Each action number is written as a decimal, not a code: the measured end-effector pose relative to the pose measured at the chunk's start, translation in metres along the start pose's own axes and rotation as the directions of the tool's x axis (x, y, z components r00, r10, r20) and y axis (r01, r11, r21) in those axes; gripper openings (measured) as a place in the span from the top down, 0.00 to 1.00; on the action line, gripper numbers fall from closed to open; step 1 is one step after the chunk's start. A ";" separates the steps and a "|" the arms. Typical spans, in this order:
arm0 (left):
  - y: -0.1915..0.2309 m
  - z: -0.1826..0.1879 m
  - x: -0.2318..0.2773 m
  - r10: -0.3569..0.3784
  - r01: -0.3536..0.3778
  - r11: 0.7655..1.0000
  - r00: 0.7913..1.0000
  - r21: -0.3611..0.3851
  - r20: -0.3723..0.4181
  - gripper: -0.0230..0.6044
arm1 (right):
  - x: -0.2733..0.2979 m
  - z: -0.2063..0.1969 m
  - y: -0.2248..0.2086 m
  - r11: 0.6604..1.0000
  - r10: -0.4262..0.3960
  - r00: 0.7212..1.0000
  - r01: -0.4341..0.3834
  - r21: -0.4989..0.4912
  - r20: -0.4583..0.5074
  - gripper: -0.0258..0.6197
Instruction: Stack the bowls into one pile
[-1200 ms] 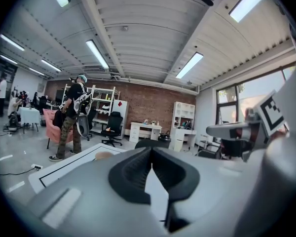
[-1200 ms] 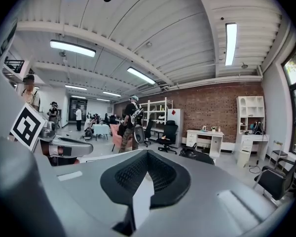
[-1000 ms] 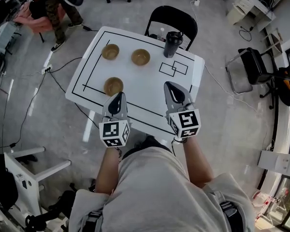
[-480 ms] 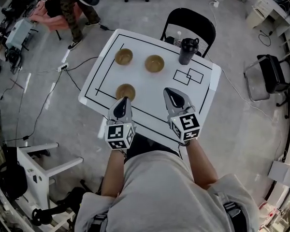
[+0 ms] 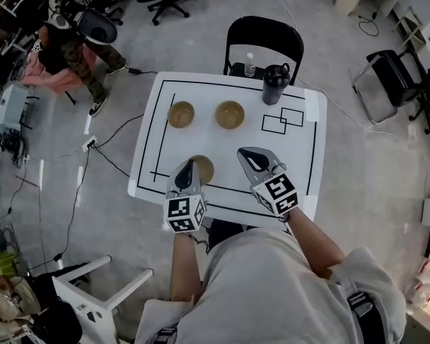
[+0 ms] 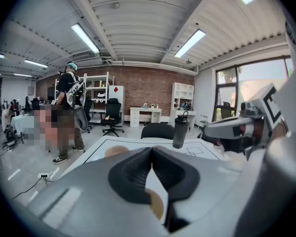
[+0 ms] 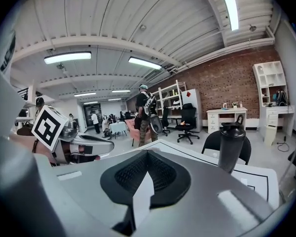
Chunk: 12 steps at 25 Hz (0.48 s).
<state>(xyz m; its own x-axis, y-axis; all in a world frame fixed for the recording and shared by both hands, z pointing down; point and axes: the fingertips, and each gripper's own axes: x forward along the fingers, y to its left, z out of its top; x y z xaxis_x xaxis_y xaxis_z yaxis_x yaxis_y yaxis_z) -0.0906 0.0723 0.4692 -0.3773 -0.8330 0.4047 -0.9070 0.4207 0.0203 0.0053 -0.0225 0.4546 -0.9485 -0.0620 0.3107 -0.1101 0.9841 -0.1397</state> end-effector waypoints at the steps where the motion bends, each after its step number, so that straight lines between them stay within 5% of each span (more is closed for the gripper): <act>1: 0.005 -0.002 0.005 -0.015 0.015 1.000 1.000 0.006 -0.015 0.96 | 0.005 0.000 0.001 1.000 -0.005 1.000 0.005 0.006 -0.009 0.96; 12: 0.059 -0.039 0.029 -0.186 0.211 0.970 0.964 0.121 -0.192 0.96 | 0.058 -0.015 0.021 0.996 -0.081 0.993 0.083 0.016 -0.091 0.96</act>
<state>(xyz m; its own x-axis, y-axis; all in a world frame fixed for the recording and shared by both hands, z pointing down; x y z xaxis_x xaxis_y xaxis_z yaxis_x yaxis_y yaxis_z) -0.1480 0.0868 0.5175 -0.1590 -0.8117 0.5621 -0.9821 0.1885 -0.0056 -0.0476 -0.0025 0.4838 -0.9055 -0.1259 0.4052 -0.1927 0.9728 -0.1283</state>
